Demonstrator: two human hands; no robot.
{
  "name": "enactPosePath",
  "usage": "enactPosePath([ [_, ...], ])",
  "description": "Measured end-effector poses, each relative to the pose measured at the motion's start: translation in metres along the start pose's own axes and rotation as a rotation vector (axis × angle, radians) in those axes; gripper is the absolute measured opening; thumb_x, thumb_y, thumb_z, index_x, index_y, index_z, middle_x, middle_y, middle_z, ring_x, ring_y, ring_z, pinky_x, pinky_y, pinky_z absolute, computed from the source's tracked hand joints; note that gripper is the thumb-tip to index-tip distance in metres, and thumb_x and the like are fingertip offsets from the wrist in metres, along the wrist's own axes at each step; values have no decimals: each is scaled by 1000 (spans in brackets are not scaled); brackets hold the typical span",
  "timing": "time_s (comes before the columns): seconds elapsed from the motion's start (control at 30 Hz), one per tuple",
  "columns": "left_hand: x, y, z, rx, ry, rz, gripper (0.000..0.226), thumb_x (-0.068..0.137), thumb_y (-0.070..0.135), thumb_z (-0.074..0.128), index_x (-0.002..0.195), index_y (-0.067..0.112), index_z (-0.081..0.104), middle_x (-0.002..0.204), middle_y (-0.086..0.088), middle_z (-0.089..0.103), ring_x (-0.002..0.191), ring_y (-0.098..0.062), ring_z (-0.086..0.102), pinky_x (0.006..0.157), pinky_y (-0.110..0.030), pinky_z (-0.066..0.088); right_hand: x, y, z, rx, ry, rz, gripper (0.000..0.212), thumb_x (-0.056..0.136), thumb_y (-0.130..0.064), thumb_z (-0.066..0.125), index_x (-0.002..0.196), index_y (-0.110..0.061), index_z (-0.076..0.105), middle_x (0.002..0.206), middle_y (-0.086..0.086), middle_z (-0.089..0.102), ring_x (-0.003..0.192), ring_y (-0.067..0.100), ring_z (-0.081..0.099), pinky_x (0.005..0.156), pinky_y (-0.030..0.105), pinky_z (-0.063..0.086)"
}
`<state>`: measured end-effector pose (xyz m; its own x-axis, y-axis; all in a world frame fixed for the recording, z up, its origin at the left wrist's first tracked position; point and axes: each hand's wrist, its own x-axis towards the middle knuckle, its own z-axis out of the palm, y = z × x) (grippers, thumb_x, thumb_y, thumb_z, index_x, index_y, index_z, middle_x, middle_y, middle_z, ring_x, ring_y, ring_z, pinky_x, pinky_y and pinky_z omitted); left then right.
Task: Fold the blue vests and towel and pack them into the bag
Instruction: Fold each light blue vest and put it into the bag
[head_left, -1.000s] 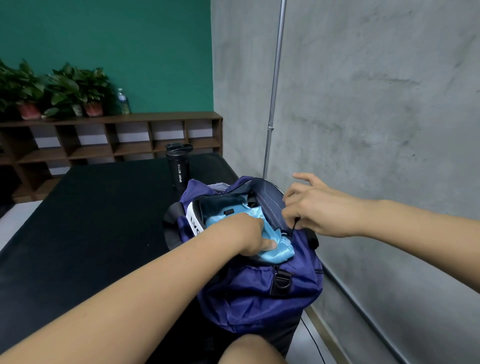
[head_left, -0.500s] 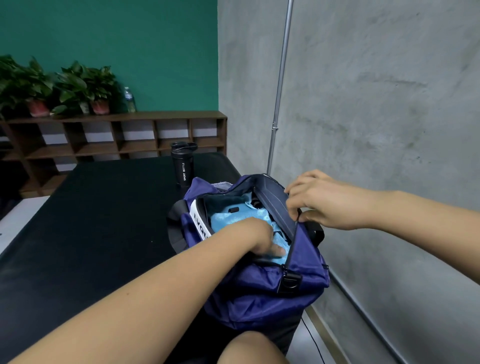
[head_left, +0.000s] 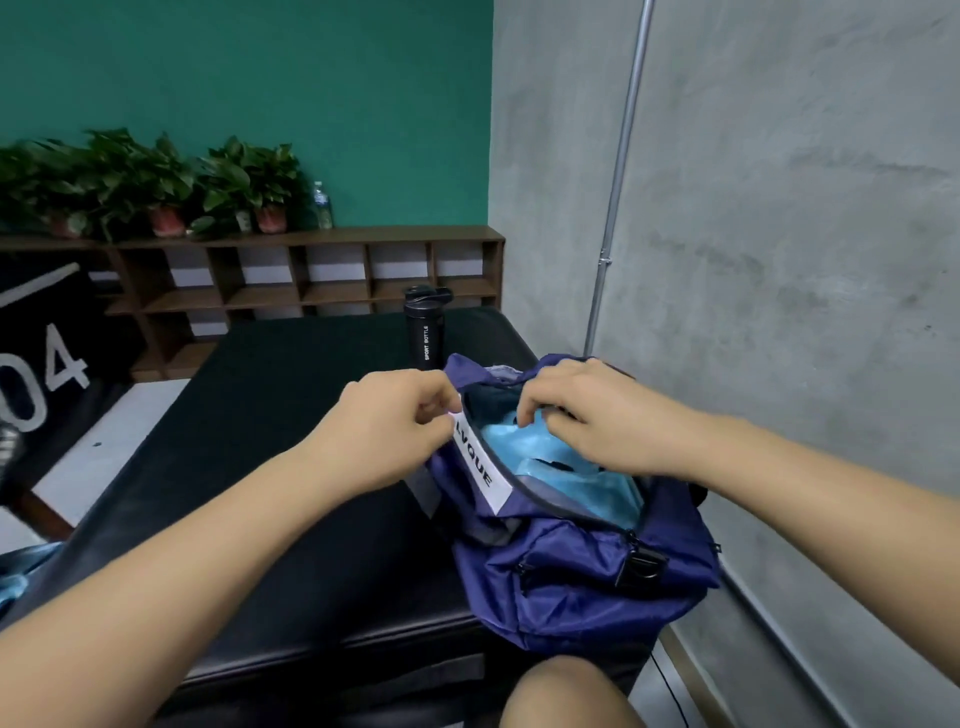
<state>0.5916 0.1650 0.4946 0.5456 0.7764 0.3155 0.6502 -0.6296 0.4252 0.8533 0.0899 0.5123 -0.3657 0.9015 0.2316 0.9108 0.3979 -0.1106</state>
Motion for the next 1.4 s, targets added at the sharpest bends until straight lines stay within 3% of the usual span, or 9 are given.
enactPosePath([
  [0.17, -52, -67, -22, -36, -16, -182, 6, 93, 34, 72, 94, 40, 71, 85, 25, 71, 82, 3, 65, 73, -22, 48, 44, -66, 43, 200, 101, -77, 24, 99, -15, 55, 109, -31, 70, 106, -16, 65, 108, 9, 54, 103, 36, 42],
  [0.27, -82, -106, -29, -11, -59, -290, 6, 92, 35, 71, 95, 40, 72, 85, 31, 69, 79, 5, 64, 66, -15, 43, 68, -111, 77, 357, 115, -88, 24, 97, -13, 58, 108, -30, 70, 101, -13, 64, 101, 7, 55, 95, 33, 45],
  [0.47, -143, -172, -46, -4, -83, -449, 2, 93, 31, 71, 92, 33, 72, 78, 23, 71, 68, 8, 61, 58, -10, 43, 113, -183, 158, 571, 55, -31, 21, 95, -17, 60, 102, -35, 68, 99, -15, 67, 94, 4, 62, 89, 35, 53],
  [0.6, -179, -215, -59, 54, -91, -542, 2, 90, 35, 74, 90, 34, 72, 76, 30, 69, 72, 5, 63, 63, -15, 42, 133, -217, 197, 740, -10, 66, 21, 97, -15, 61, 98, -34, 71, 100, -17, 73, 97, 1, 67, 89, 23, 55],
  [0.73, -213, -258, -72, 117, -85, -639, 7, 87, 32, 77, 92, 30, 74, 81, 17, 73, 80, 2, 66, 71, -19, 47, 140, -240, 229, 829, -50, 117, 24, 97, -13, 63, 95, -35, 73, 99, -13, 75, 92, 6, 68, 79, 12, 52],
  [0.97, -270, -342, -90, 301, -44, -866, 31, 77, 26, 78, 107, 27, 71, 100, 1, 76, 93, -22, 69, 78, -31, 55, 153, -267, 251, 833, -103, 66, 20, 98, -15, 63, 100, -33, 73, 101, -12, 73, 91, 5, 66, 80, 10, 50],
  [1.07, -298, -379, -100, 393, -19, -921, 44, 75, 23, 82, 116, 21, 67, 112, -7, 67, 108, -30, 64, 83, -37, 53, 156, -271, 257, 778, -130, 26, 20, 99, -16, 63, 102, -33, 73, 103, -15, 72, 95, -2, 64, 81, 7, 47],
  [1.27, -348, -415, -112, 540, 73, -1170, 65, 80, 38, 84, 132, 25, 47, 125, -9, 50, 114, -36, 56, 84, -48, 52, 159, -274, 264, 750, -134, 7, 20, 99, -16, 64, 103, -34, 73, 102, -17, 72, 97, -5, 63, 82, 9, 46],
  [1.4, -371, -427, -116, 419, 78, -1226, 33, 86, 34, 71, 107, 15, 55, 97, -10, 64, 83, -28, 62, 72, -44, 57, 160, -275, 266, 730, -142, -3, 21, 100, -17, 64, 103, -35, 73, 103, -18, 71, 99, -5, 63, 85, 12, 46],
])
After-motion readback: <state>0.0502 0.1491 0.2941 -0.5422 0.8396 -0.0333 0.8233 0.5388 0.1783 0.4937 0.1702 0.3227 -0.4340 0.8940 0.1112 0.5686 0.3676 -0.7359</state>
